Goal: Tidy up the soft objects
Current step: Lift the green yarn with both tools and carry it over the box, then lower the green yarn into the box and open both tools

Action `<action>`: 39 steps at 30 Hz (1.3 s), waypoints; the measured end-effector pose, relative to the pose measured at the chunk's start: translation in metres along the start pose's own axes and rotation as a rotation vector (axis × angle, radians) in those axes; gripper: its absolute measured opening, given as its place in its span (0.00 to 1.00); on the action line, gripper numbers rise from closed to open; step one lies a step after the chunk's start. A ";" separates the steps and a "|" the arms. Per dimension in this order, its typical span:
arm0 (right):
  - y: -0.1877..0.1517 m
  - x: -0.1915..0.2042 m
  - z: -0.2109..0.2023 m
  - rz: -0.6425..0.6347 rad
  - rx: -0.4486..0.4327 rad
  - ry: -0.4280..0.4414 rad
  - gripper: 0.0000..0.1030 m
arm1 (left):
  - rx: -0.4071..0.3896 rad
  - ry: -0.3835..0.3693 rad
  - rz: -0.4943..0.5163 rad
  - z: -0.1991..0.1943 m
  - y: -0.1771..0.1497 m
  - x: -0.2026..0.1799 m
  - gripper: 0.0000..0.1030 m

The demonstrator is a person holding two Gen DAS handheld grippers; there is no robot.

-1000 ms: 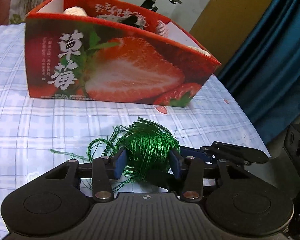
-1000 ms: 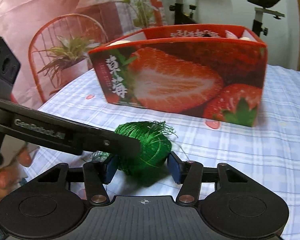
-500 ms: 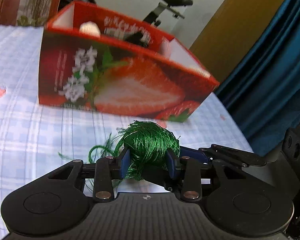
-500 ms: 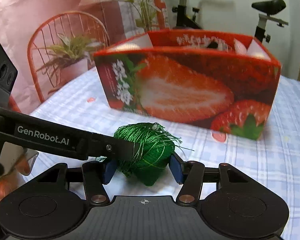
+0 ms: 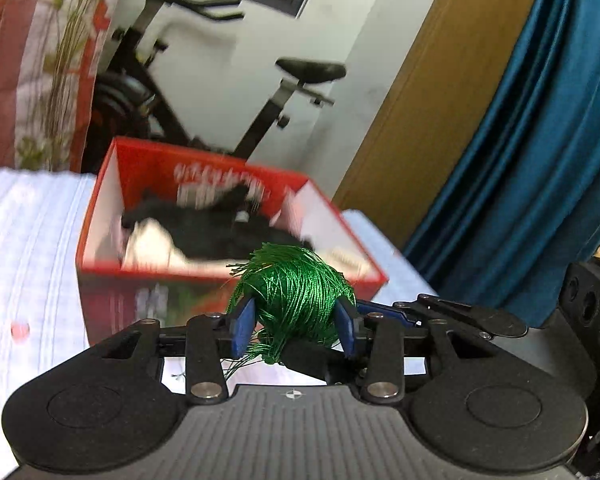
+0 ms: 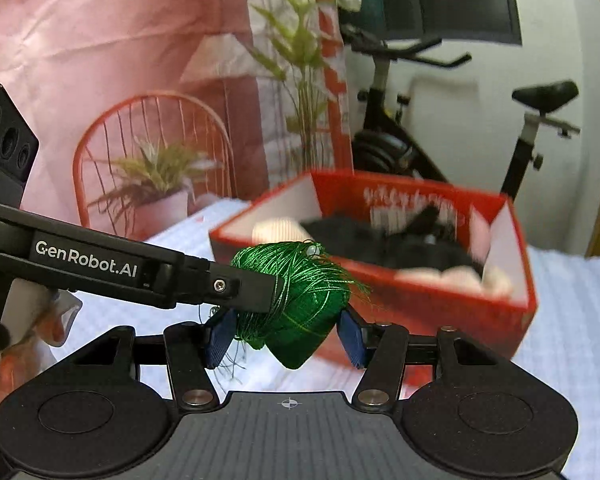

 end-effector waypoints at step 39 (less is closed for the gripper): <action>0.039 -0.099 0.113 0.062 0.131 -0.150 0.53 | 0.125 0.097 -0.073 0.102 0.053 0.070 0.54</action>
Point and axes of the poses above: each gripper's, at about its wrist camera, not at the fingertips, and z roughly the way its jaws point, x to its left, y to its top, the point moved 8 cm from there along z, roughly the way its jaws point, and after that the axes turned 8 degrees about x, right-handed, at the moved point
